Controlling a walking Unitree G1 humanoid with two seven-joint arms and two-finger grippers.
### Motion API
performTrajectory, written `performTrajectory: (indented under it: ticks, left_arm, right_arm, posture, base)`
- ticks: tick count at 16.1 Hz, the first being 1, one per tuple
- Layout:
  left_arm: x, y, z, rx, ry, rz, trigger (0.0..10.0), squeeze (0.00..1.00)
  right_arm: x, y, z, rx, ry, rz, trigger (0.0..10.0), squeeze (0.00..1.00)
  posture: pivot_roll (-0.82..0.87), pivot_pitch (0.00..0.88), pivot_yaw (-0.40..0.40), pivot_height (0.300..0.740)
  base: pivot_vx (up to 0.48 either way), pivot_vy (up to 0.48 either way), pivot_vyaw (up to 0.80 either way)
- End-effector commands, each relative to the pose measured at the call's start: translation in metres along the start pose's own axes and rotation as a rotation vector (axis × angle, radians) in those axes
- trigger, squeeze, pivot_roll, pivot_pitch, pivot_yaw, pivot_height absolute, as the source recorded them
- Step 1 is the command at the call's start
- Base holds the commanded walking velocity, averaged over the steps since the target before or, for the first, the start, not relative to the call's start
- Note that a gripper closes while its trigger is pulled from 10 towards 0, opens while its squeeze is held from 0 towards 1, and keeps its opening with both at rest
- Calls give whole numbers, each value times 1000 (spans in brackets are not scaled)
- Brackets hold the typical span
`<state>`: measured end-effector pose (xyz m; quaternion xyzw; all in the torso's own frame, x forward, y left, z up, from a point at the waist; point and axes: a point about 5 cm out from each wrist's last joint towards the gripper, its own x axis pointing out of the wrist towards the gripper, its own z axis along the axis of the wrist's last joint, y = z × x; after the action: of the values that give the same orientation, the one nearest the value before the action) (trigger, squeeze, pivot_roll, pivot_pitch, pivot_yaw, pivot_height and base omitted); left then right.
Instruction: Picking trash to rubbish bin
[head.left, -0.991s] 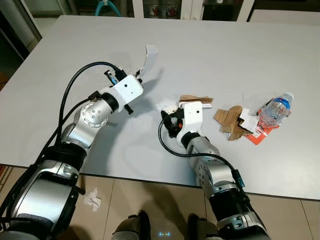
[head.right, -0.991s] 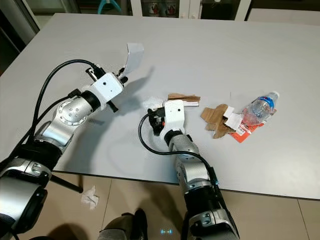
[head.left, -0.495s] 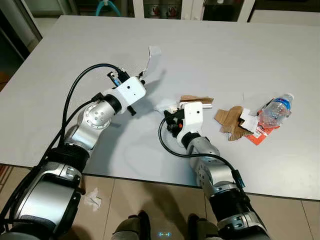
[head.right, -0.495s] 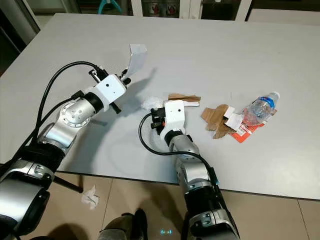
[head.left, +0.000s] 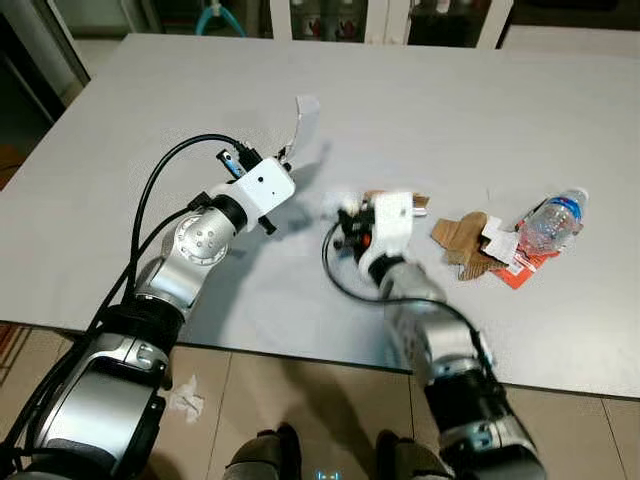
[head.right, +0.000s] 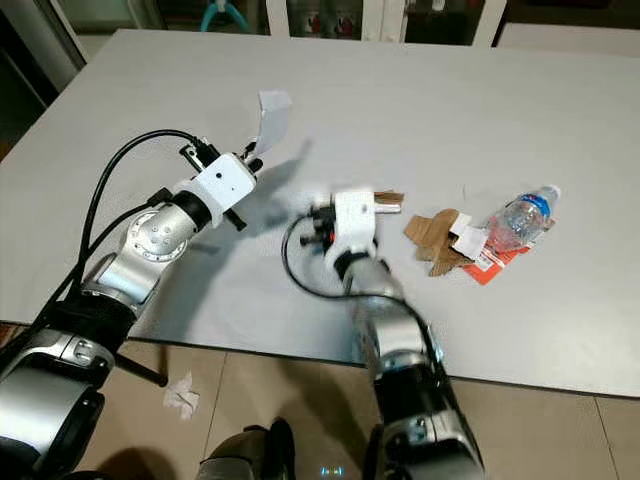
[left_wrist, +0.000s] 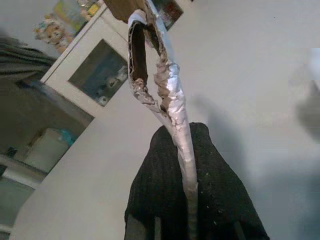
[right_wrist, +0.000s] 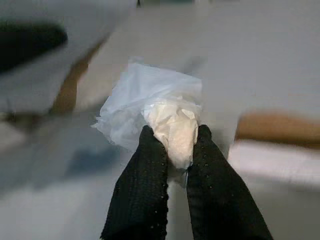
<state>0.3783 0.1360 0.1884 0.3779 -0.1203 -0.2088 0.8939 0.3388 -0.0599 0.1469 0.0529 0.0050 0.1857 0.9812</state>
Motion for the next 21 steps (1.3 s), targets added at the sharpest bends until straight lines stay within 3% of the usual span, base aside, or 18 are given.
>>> performTrajectory:
  ticks: [1,4,6,7,8,9,10,13,19,21]
  left_arm:
    - [-2,-2,-2,-11,15,21,10000,0]
    - [0,-1,2,-28,10,51,10000,0]
    - [1,1,4,-85,16,121,10000,0]
    - [1,0,2,-174,27,186,10000,0]
    - [0,-1,3,-209,21,206,10000,0]
    - [-4,-5,3,-307,12,264,10000,0]
    - [-8,-9,2,-355,9,305,10000,0]
    - [-22,-23,3,-439,-12,387,10000,0]
    - [-30,-35,2,-511,1,432,10000,0]
    - [-35,-39,-2,-511,-3,444,10000,0]
  right_arm:
    - [2,-1,16,2,-51,2,0,0]
    - [5,-8,33,16,-107,-21,0,0]
    - [6,-14,46,1,-147,-56,0,0]
    - [5,-25,49,-45,-158,-126,10000,0]
    - [3,-30,48,-39,-160,-155,10000,0]
    - [-4,-43,48,-27,-173,-223,10000,0]
    - [-10,-50,48,-32,-195,-260,10000,0]
    - [-32,-68,52,-43,-264,-341,10000,0]
    - [-44,-62,36,-72,-237,-376,10000,0]
    - [-49,-68,22,-47,-199,-420,10000,0]
  posture:
    - [-19,77,60,720]
    - [-20,56,59,720]
    - [-26,46,60,720]
    - [-30,45,60,720]
    - [-31,45,60,720]
    - [-36,50,61,720]
    - [-42,50,60,720]
    - [-45,55,59,720]
    - [-37,41,66,720]
    - [-32,41,72,720]
  base:
    - [0,0,0]
    - [0,0,0]
    - [0,0,0]
    - [0,0,0]
    - [0,0,0]
    - [0,0,0]
    - [0,0,0]
    - [0,0,0]
    - [0,0,0]
    - [0,0,0]
